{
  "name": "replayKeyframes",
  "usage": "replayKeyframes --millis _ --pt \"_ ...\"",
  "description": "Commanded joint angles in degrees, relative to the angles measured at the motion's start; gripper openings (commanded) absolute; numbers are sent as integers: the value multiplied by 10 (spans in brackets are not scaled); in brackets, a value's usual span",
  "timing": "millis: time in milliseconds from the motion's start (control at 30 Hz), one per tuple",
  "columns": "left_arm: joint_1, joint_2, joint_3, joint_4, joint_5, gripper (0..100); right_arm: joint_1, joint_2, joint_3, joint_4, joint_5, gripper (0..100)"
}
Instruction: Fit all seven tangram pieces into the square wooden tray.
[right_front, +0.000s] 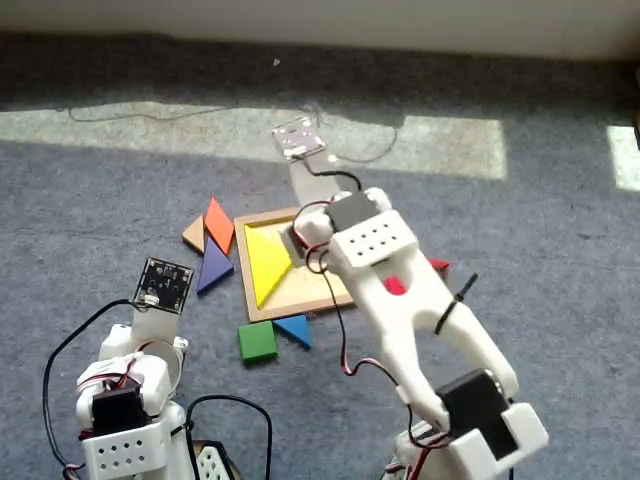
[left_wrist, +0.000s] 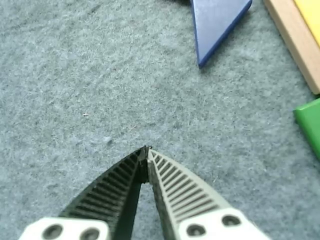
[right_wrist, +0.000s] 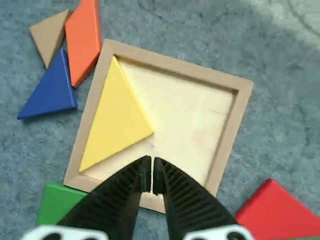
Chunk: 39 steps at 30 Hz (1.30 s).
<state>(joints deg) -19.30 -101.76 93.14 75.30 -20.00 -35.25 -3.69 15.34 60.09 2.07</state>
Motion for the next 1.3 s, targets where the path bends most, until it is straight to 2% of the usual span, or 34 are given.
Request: replayKeyframes --millis 0,233,367,500,800,1067,1267 --pt "0 -21 -15 -14 -4 11 80 -99 40 8 5 22" --pt "0 -21 -15 -14 -4 11 176 -131 92 9 8 29" --pt "0 -21 -15 -14 -4 11 189 -103 109 9 -2 141" --pt "0 -21 -15 -14 -4 11 190 -43 106 9 -98 248" --pt "0 -21 -15 -14 -4 11 191 95 36 6 -368 269" --pt "0 -21 -15 -14 -4 11 204 145 -13 5 -470 270" --pt "0 -21 -15 -14 -4 11 244 222 -77 5 -503 271"
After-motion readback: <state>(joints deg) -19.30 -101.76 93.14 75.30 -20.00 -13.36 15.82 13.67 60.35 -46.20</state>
